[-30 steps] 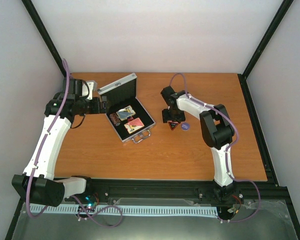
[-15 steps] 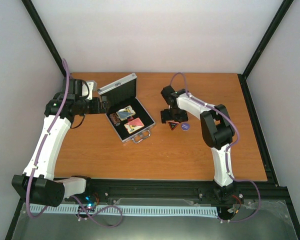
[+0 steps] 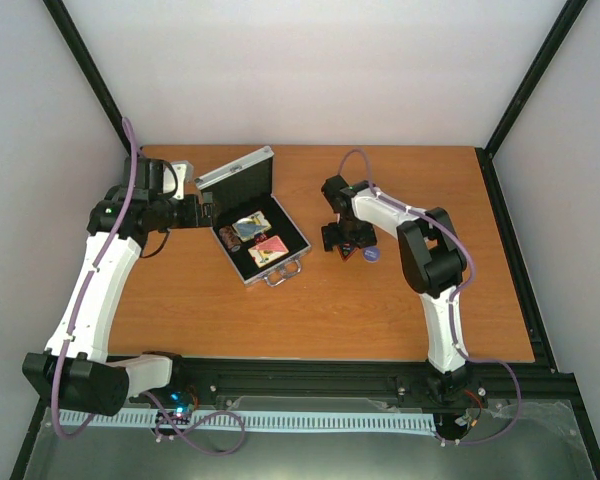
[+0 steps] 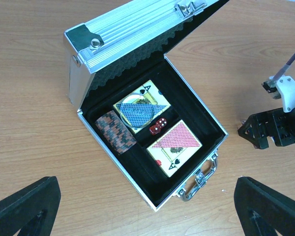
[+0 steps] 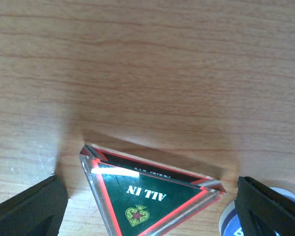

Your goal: Pack up texas hold em set

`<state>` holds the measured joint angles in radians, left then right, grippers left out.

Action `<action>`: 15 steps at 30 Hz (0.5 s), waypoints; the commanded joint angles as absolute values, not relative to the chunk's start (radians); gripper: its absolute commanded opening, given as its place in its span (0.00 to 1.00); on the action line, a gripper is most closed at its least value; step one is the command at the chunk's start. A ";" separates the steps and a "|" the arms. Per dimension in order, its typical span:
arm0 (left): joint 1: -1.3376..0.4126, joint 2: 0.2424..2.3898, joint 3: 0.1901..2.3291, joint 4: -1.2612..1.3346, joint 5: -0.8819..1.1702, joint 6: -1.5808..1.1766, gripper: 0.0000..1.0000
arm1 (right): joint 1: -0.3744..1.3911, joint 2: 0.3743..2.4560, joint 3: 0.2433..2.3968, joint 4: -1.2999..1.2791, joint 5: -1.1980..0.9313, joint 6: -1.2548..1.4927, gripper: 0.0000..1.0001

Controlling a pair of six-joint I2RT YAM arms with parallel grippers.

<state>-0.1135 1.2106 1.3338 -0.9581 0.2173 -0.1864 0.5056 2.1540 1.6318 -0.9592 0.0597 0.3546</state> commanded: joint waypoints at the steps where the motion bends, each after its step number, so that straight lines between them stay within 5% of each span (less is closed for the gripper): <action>1: -0.115 1.190 1.348 -0.963 0.220 -0.186 1.00 | 0.509 2.201 1.654 -0.957 0.059 0.338 0.95; 15: -0.115 1.192 1.338 -0.956 0.214 -0.182 1.00 | 0.509 2.194 1.627 -0.949 0.037 0.350 0.77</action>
